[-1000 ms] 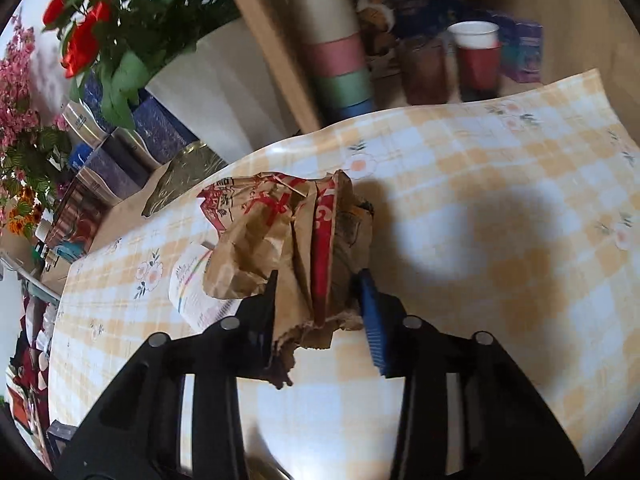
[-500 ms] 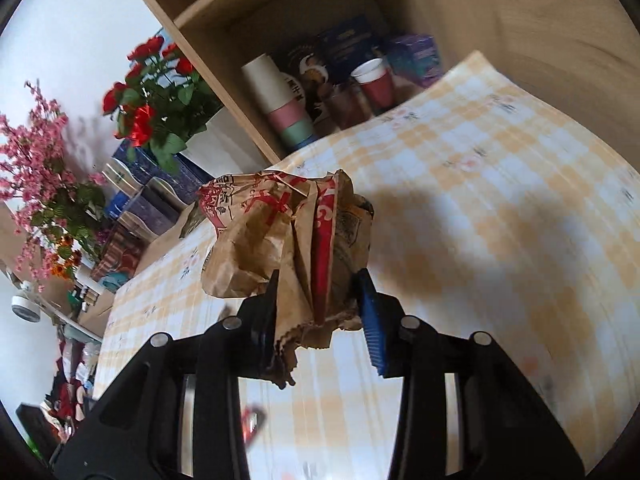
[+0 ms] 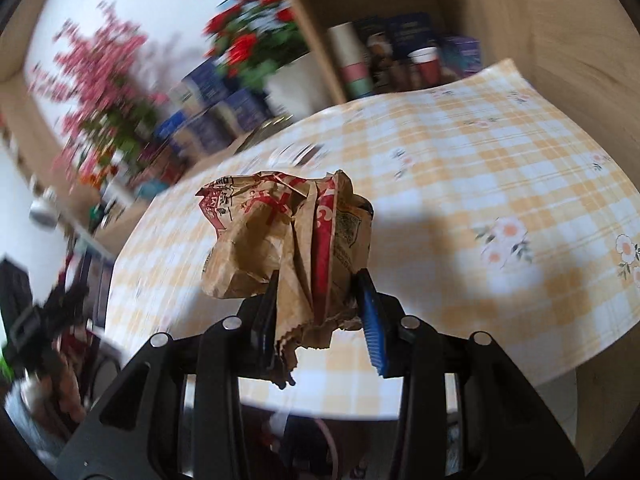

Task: Collect trash
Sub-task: 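Lower the brown paper bag into the bin and open the right tool while the left holds the blue box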

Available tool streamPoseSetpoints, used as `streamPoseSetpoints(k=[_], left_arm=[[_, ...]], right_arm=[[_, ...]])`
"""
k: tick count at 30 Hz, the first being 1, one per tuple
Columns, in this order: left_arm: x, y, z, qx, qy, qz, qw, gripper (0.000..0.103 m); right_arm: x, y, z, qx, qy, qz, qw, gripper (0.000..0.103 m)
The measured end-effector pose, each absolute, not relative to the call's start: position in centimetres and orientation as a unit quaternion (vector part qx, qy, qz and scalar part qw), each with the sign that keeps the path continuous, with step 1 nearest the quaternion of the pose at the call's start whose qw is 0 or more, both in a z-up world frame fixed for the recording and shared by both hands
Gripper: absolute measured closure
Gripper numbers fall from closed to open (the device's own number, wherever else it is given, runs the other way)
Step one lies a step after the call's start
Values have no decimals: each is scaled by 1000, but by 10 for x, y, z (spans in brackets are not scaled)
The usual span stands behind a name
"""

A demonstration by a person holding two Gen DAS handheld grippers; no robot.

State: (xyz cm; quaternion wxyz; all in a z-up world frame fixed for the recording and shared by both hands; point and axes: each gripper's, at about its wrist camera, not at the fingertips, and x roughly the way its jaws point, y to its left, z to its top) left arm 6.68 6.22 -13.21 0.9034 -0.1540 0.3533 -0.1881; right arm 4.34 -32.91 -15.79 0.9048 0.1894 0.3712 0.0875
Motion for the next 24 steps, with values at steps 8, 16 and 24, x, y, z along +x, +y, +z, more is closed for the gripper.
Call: streamPoseSetpoints(k=[8, 16, 24], left_arm=[[21, 71, -128, -152, 348, -185, 906, 25], [-9, 84, -134, -153, 352, -180, 906, 25], [-23, 94, -147, -157, 365, -172, 901, 25]], right_arm=[[0, -275, -161, 131, 405, 165, 890, 64], [-29, -221, -189, 55, 473, 229, 849, 64], [-33, -185, -239, 27, 548, 259, 795, 64]])
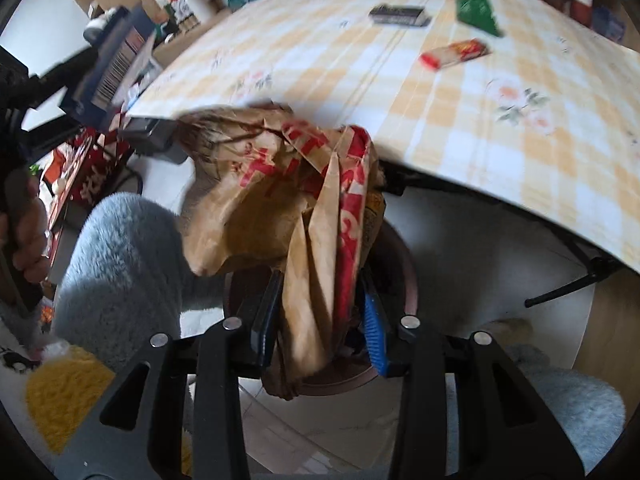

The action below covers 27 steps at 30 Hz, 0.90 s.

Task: Collect trash
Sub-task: 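Lower the brown paper bag into the bin and open the right tool while the left holds the blue box, then lower the blue Guangming box into the brown bin and open the left tool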

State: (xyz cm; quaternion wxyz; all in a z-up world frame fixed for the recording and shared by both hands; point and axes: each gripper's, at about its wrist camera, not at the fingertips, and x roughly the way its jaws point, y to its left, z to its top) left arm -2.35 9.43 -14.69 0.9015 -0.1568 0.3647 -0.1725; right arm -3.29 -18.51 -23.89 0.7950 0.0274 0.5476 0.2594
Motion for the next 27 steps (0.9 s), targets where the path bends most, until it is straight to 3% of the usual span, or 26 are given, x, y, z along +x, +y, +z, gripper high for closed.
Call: streamPoseSetpoints(k=[13, 15, 18, 21, 25, 27], left_arm=[[-27, 99, -159, -158, 377, -167, 897, 25], [-27, 98, -160, -156, 379, -167, 897, 25], [-25, 98, -163, -154, 383, -166, 896, 25], [-23, 97, -167, -152, 388, -165, 894, 25], [-21, 90, -172, -133, 394, -166, 894, 25], [-20, 81, -176, -101, 395, -170, 897, 25]], right_arm=[[-22, -145, -291, 5, 606, 283, 743, 65], [-18, -142, -296, 13, 612, 279, 740, 58], [-15, -142, -297, 32, 609, 277, 743, 40], [-13, -147, -285, 34, 594, 271, 757, 34], [-12, -175, -252, 61, 535, 233, 809, 9], [-14, -191, -233, 74, 500, 217, 835, 6]])
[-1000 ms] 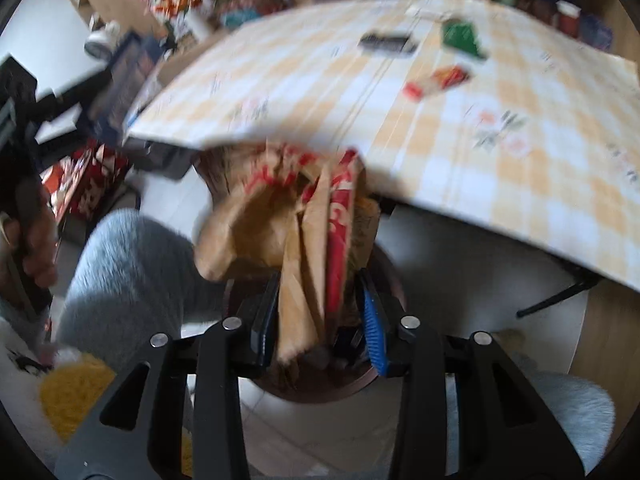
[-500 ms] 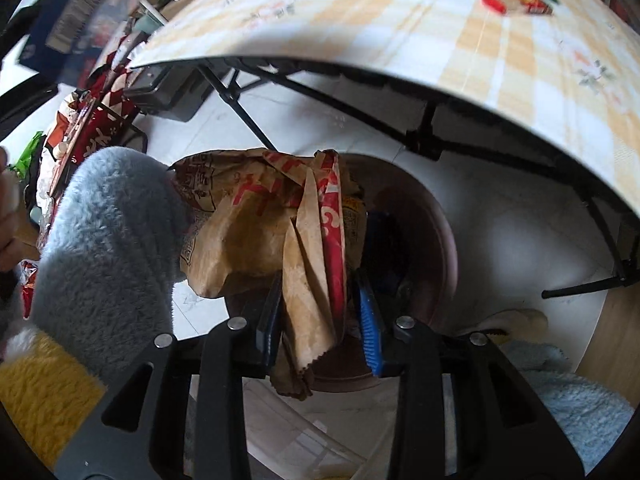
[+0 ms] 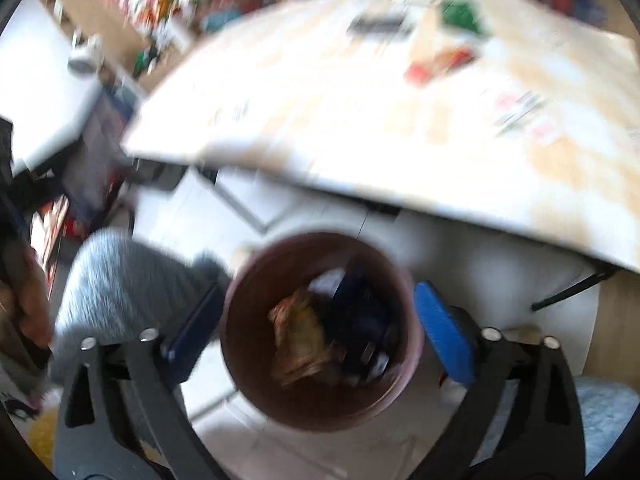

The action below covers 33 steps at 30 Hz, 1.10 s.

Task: Collect trash
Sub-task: 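Lower the blue Guangming box into the brown bin and open the left tool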

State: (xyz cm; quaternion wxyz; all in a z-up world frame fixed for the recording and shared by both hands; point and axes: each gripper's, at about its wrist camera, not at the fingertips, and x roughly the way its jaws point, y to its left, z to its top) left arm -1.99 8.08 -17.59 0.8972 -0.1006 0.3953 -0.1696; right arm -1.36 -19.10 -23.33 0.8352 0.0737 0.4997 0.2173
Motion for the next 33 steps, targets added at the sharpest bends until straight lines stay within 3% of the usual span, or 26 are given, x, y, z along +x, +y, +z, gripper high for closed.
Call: streamPoseSetpoints(k=[9, 17, 24, 33], left_arm=[[-5, 47, -208, -34, 413, -215, 884, 25], [-6, 13, -265, -17, 461, -268, 846, 25], [-11, -14, -274, 28, 465, -299, 833, 25], [2, -4, -283, -6, 486, -286, 826, 24]], right_arm=[[-19, -240, -193, 72, 425, 124, 894, 6], [-10, -243, -187, 57, 427, 95, 897, 6], [-7, -235, -188, 56, 432, 90, 896, 6], [-6, -232, -192, 45, 445, 74, 891, 6]])
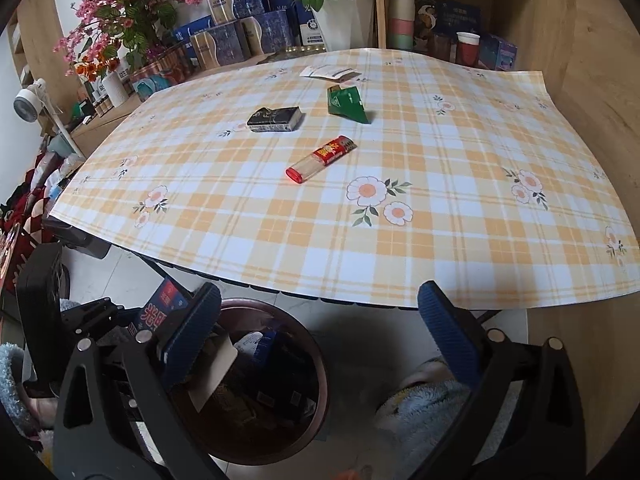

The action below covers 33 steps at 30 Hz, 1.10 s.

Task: Collect trash
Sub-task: 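Lower the blue Guangming box into the brown bin and open the left tool, then move both tools back to the table and grasp the red lighter with the right tool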

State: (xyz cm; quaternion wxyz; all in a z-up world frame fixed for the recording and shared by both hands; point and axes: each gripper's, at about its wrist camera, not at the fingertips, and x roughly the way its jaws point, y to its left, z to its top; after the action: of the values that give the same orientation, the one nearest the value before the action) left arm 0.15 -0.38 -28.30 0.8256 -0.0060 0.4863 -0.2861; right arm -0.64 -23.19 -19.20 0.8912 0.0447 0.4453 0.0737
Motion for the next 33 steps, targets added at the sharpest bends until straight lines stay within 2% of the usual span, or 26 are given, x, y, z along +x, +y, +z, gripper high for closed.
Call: streamPoseSetpoints(k=[4, 6, 28, 33], left_arm=[[0, -3, -282, -13, 486, -288, 825, 22], [-1, -2, -282, -10, 485, -282, 827, 18], [4, 39, -259, -73, 433, -185, 879, 17], [10, 53, -253, -94, 430, -164, 883, 17]], right_arm=[[-8, -232, -193, 43, 444, 74, 892, 6], [-8, -232, -193, 41, 444, 72, 892, 6], [-7, -253, -201, 113, 418, 91, 897, 6], [5, -257, -210, 119, 440, 90, 886, 6]])
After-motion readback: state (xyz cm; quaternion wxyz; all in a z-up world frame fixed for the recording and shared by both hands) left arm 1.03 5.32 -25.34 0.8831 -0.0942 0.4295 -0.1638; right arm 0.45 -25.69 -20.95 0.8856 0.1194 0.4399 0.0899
